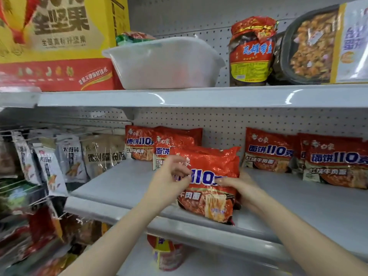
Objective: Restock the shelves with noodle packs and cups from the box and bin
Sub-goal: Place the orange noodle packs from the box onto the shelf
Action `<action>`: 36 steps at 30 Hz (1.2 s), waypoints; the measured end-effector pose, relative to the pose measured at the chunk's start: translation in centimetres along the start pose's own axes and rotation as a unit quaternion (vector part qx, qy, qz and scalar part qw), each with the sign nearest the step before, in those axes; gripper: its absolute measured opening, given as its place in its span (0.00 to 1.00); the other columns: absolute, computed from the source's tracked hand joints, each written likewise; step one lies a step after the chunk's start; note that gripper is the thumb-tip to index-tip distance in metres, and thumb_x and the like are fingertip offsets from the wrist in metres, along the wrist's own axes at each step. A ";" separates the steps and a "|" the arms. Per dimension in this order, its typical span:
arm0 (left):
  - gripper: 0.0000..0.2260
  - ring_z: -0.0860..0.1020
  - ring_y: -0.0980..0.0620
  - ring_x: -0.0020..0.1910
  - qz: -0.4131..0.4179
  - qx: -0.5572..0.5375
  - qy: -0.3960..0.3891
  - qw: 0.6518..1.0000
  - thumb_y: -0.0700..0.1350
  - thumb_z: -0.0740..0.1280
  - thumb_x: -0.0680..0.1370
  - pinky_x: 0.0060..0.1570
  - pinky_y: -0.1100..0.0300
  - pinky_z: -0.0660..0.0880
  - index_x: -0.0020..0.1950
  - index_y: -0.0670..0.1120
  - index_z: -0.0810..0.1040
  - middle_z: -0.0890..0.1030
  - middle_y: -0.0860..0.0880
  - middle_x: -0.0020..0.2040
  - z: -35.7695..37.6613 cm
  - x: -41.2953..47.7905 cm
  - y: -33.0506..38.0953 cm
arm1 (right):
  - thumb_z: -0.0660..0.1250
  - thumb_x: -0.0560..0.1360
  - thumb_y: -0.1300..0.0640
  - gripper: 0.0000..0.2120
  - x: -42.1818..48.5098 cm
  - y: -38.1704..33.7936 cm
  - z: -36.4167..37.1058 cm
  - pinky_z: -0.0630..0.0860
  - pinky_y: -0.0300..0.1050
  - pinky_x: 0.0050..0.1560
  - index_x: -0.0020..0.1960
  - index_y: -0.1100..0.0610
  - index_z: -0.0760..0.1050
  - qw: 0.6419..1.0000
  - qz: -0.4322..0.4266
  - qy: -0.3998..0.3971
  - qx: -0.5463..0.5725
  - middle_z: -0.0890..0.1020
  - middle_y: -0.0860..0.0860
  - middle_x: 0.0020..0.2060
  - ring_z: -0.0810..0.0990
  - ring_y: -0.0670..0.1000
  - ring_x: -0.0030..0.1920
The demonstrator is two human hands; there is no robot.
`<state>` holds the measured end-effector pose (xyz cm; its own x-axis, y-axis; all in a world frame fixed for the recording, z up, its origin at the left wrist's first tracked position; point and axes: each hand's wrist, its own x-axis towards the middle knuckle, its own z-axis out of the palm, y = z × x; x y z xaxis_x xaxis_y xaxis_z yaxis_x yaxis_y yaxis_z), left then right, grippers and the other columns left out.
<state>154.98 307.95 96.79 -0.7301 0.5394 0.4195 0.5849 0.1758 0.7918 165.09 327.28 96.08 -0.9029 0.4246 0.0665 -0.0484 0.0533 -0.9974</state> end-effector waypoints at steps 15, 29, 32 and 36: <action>0.35 0.81 0.67 0.52 -0.005 -0.052 -0.258 0.965 0.46 0.82 0.63 0.47 0.71 0.77 0.64 0.59 0.68 0.82 0.60 0.53 -2.5 5.3 -6.0 | 0.83 0.62 0.51 0.47 -2.4 0.7 -0.3 0.78 0.38 0.55 0.71 0.42 0.56 0.979 -0.003 -0.016 -0.205 0.80 0.42 0.59 0.81 0.41 0.58; 0.30 0.83 0.59 0.54 0.017 -0.092 -0.234 0.968 0.45 0.81 0.66 0.54 0.61 0.79 0.64 0.56 0.72 0.84 0.58 0.55 -6.6 6.3 -7.6 | 0.79 0.65 0.61 0.35 -0.8 1.9 5.8 0.78 0.32 0.42 0.65 0.46 0.65 0.987 -0.035 0.048 -0.152 0.83 0.44 0.54 0.83 0.41 0.50; 0.27 0.83 0.59 0.52 0.016 -0.100 -0.229 0.968 0.41 0.80 0.67 0.53 0.61 0.80 0.60 0.57 0.73 0.85 0.60 0.52 -7.6 6.4 -7.9 | 0.80 0.64 0.60 0.36 -0.3 1.9 6.8 0.79 0.33 0.43 0.66 0.47 0.65 0.988 -0.041 0.051 -0.142 0.83 0.45 0.54 0.84 0.42 0.51; 0.27 0.83 0.62 0.49 0.018 -0.118 -0.196 0.973 0.36 0.78 0.68 0.42 0.71 0.78 0.59 0.56 0.72 0.84 0.64 0.49 -8.8 6.2 -8.0 | 0.80 0.64 0.61 0.37 0.8 1.1 7.4 0.80 0.36 0.45 0.67 0.49 0.65 0.987 -0.055 0.031 -0.147 0.83 0.45 0.54 0.83 0.43 0.52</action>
<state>142.68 302.65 96.91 -0.4922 0.8228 0.2842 0.4770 -0.0182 0.8787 161.19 321.01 94.80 -0.8709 0.4558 0.1837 -0.0096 0.3579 -0.9337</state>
